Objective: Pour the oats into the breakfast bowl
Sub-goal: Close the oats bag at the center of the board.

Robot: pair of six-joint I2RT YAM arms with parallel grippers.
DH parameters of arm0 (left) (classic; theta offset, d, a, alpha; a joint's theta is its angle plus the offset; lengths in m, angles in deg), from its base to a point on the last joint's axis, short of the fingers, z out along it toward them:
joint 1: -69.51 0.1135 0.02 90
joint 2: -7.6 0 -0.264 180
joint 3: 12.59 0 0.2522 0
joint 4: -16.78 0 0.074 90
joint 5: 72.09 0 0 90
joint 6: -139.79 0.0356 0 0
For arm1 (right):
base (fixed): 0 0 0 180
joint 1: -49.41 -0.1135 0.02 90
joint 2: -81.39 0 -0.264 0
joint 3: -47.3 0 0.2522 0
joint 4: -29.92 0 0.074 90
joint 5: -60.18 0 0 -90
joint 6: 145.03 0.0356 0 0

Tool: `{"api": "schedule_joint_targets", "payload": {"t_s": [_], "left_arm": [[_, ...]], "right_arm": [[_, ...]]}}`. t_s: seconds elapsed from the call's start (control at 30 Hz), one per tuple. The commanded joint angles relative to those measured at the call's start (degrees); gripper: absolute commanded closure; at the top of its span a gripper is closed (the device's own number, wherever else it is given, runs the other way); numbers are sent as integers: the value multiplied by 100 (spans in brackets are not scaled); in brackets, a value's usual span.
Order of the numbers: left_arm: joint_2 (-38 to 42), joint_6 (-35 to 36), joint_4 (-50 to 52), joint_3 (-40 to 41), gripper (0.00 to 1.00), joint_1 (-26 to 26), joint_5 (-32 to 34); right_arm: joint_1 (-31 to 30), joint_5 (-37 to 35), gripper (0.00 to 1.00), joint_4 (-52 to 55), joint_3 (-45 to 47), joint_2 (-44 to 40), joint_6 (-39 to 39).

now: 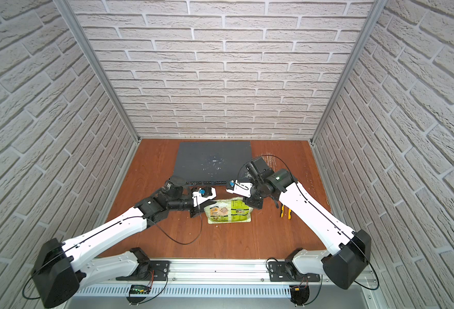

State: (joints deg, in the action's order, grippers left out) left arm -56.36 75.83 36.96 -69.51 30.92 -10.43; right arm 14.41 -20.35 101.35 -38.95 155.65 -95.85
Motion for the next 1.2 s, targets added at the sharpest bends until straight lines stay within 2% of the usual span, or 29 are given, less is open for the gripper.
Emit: {"api": "schedule_joint_targets", "payload": {"t_s": [0.0,0.03,0.07,0.1,0.17,0.33,0.43,0.5,0.53,0.63,0.67,0.83,0.87,0.9,0.93,1.0,1.1,1.17], "left_arm": [[50,37,-268,-175,100,19,-170],[43,29,-276,-173,100,18,-172],[30,30,-294,-175,100,20,-168],[15,27,-317,-181,100,20,-164],[-25,3,-355,-208,100,25,-160],[-337,-92,-526,-379,73,-2,-337],[-548,-113,-649,-468,63,-58,-387],[-667,-103,-708,-520,63,-104,-407],[-704,-100,-707,-553,69,-120,-408],[-669,-76,-584,-578,99,-123,-331],[-601,-50,-542,-541,100,-124,-289],[-193,-58,-469,-239,100,-42,-64],[-107,-83,-416,-197,98,-21,-21],[-36,-104,-361,-160,85,1,35],[54,-119,-310,-112,77,14,92],[232,-138,-251,15,67,50,205],[450,-150,-255,224,65,126,312],[546,-158,-246,314,71,180,329]], "right_arm": [[81,-102,66,7,139,-246,-5],[81,-59,77,6,145,-239,-4],[83,-16,92,31,140,-216,-9],[82,8,96,59,127,-190,-2],[81,63,97,88,122,-177,12],[81,407,97,-111,197,-344,46],[81,467,97,-125,222,-360,65],[80,448,97,-104,233,-338,65],[81,431,97,-92,241,-329,65],[103,309,97,-59,269,-330,78],[118,287,97,-55,277,-337,82],[152,223,97,-84,263,-350,90],[152,222,97,-89,262,-345,91],[152,216,97,-89,262,-346,92],[152,205,97,-83,268,-342,98],[152,192,97,-72,266,-342,100],[152,280,97,-70,236,-338,124],[152,365,97,-72,211,-336,133]]}}
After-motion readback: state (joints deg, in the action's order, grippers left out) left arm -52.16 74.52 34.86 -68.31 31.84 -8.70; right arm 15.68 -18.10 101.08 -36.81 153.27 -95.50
